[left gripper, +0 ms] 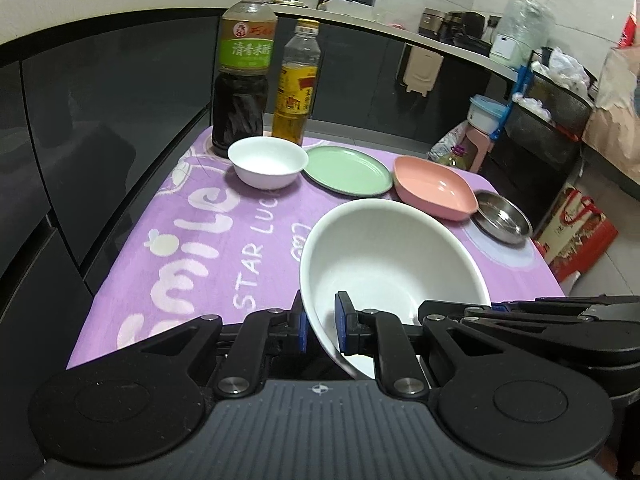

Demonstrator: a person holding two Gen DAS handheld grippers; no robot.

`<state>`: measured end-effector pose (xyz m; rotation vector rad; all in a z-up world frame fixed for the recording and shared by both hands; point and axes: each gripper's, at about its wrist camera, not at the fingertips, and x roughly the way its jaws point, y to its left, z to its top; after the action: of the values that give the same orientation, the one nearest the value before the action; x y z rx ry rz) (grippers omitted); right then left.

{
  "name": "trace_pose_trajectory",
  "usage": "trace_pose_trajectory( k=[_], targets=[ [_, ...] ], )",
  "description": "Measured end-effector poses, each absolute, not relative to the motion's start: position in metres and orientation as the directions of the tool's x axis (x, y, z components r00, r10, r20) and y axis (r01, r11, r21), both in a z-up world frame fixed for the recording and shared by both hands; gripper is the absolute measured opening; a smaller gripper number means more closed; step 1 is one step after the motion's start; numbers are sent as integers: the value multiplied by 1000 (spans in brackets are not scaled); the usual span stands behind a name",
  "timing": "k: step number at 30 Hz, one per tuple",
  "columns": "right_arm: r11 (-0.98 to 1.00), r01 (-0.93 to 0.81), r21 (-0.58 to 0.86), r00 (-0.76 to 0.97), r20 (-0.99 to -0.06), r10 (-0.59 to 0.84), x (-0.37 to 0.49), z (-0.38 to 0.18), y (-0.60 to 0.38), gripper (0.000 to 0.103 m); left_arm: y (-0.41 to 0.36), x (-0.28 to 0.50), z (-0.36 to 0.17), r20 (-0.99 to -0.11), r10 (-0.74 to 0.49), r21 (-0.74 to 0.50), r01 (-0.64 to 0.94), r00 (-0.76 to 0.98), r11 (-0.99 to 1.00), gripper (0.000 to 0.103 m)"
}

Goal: Organize plates and bowls
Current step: 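Carry the large white bowl and lower it into the black bowl, then open the left tool and lift it off the white bowl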

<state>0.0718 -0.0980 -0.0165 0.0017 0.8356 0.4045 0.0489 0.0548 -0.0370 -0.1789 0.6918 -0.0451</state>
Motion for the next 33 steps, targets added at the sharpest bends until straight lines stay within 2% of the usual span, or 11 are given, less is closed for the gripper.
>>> trace_pose_trajectory(
  k=[21,33],
  targets=[
    [935,-322,151,555,-770,315,34,-36,-115,12,42,22,-62,-704,-126,-156,22,699,988,14],
    [946,-298,126,572,-770,283,36,-38,-119,12,47,25,-66,-716,-87,-132,-11,693,991,14]
  ],
)
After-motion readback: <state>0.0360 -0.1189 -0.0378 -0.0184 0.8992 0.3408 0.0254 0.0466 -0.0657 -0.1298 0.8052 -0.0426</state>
